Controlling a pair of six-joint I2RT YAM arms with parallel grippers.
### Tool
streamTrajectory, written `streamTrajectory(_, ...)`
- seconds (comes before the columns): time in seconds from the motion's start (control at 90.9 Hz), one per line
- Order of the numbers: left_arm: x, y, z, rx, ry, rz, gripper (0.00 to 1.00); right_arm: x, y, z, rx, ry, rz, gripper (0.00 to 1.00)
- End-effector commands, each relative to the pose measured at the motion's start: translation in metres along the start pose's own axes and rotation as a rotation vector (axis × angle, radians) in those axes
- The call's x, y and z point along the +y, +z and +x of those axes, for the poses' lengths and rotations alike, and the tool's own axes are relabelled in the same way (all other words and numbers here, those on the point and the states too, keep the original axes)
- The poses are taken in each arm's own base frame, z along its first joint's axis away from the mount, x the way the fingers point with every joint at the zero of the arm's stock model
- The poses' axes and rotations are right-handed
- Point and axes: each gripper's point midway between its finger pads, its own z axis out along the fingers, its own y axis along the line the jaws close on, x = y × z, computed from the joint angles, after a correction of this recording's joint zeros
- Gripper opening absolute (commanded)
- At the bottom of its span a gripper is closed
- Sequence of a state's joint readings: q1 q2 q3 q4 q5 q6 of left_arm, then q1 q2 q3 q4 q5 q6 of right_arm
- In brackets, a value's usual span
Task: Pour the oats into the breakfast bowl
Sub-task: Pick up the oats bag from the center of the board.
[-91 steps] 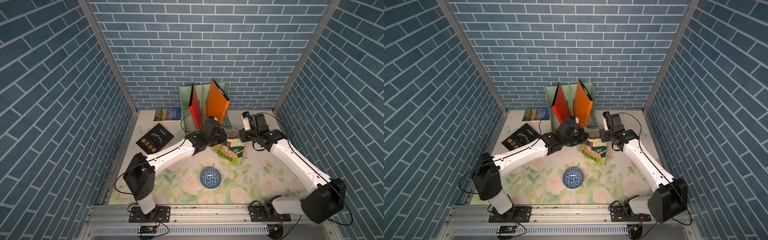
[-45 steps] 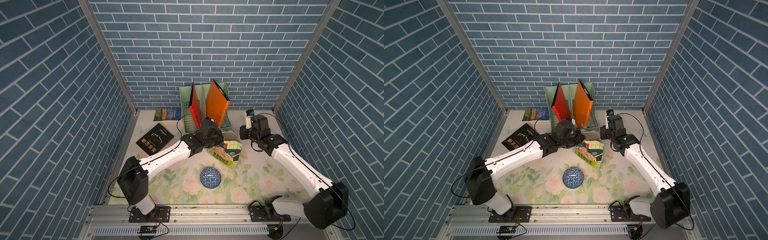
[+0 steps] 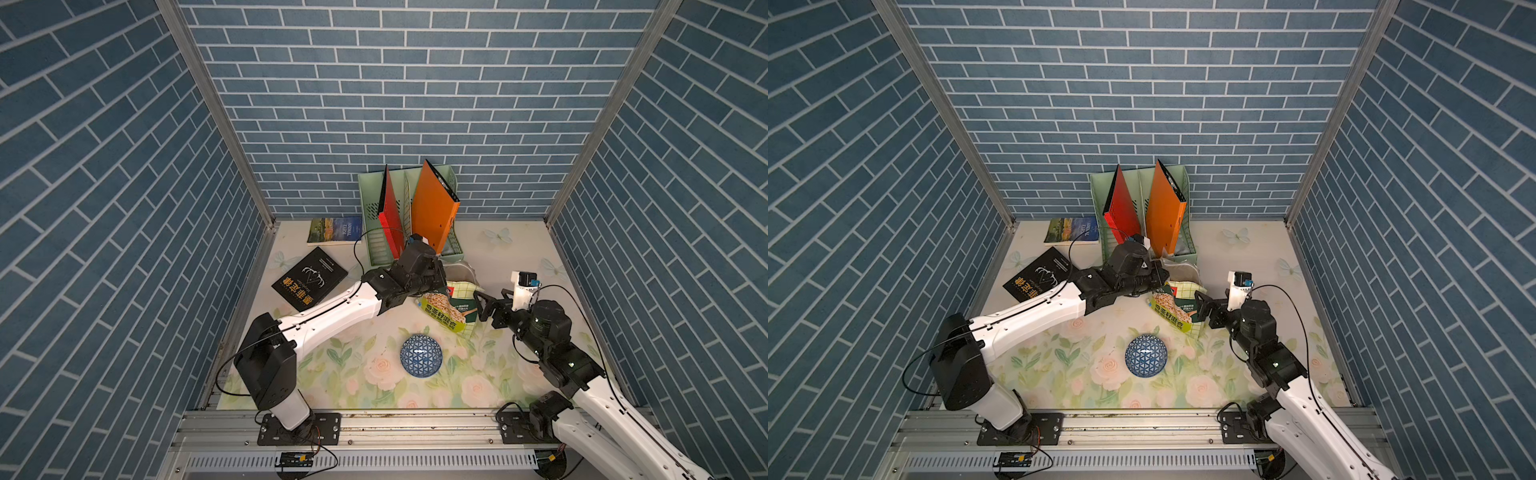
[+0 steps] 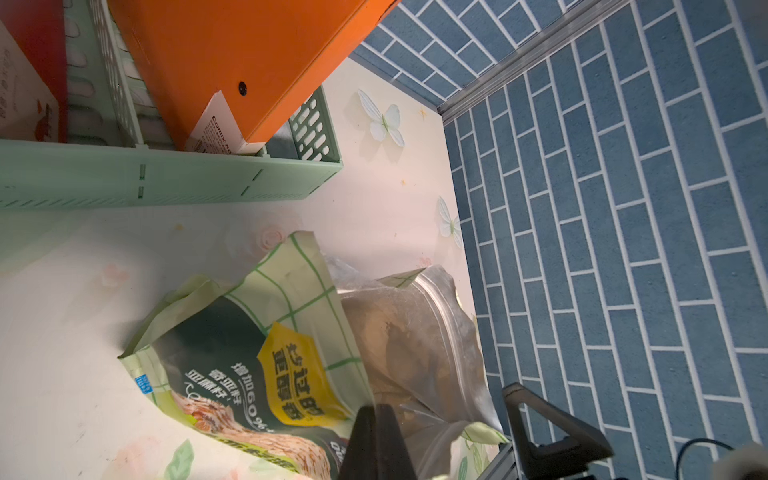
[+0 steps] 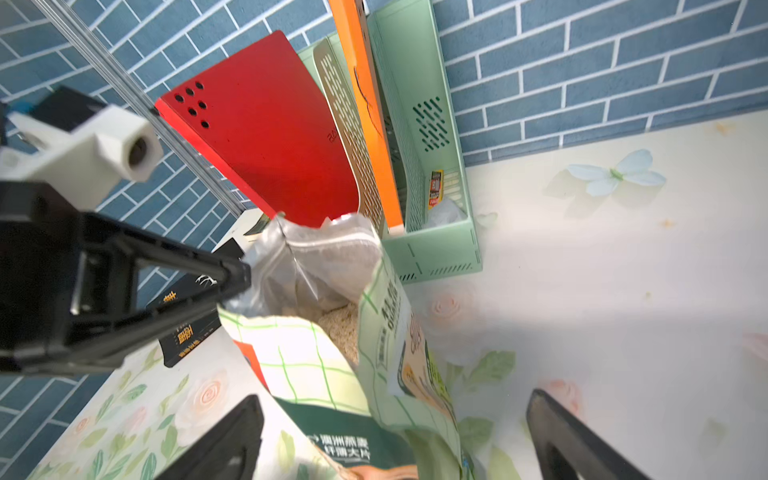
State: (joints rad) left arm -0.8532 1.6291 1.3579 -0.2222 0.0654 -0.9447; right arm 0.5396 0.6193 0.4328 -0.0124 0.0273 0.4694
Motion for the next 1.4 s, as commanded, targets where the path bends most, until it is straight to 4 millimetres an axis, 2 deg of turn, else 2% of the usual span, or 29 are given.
streamTrajectory(0.0, -0.012, -0.008, -0.023, -0.069, 0.041, 0.017, 0.00, 0.002, -0.002, -0.007, -0.095, 0.035, 0.000, 1.00)
streamTrajectory(0.143, -0.010, -0.009, -0.025, -0.070, 0.045, 0.012, 0.00, 0.006, 0.003, 0.017, -0.081, -0.012, -0.024, 1.00)
streamTrajectory(0.264, -0.010, -0.012, -0.028, -0.073, 0.063, 0.008, 0.00, 0.002, 0.009, 0.043, -0.085, -0.048, -0.024, 1.00)
streamTrajectory(0.44, -0.008, -0.015, -0.030, -0.067, 0.082, 0.001, 0.00, -0.001, 0.008, 0.058, -0.144, -0.099, -0.046, 1.00)
streamTrajectory(0.594, -0.009, -0.016, -0.031, -0.063, 0.097, 0.000, 0.00, -0.004, 0.016, 0.081, -0.102, -0.145, -0.056, 1.00)
streamTrajectory(0.836, -0.017, -0.014, -0.034, -0.056, 0.096, 0.027, 0.00, 0.005, 0.022, 0.088, -0.138, -0.214, -0.120, 1.00)
streamTrajectory(1.001, -0.015, -0.013, -0.032, -0.049, 0.095, 0.023, 0.00, 0.011, 0.029, 0.089, -0.148, -0.285, -0.146, 1.00)
streamTrajectory(1.188, -0.015, -0.017, -0.034, -0.057, 0.096, 0.021, 0.00, 0.016, 0.045, 0.100, -0.089, -0.346, -0.155, 0.99)
streamTrajectory(1.386, -0.013, -0.018, -0.036, -0.060, 0.095, 0.015, 0.00, 0.021, 0.052, 0.110, -0.056, -0.393, -0.188, 0.99)
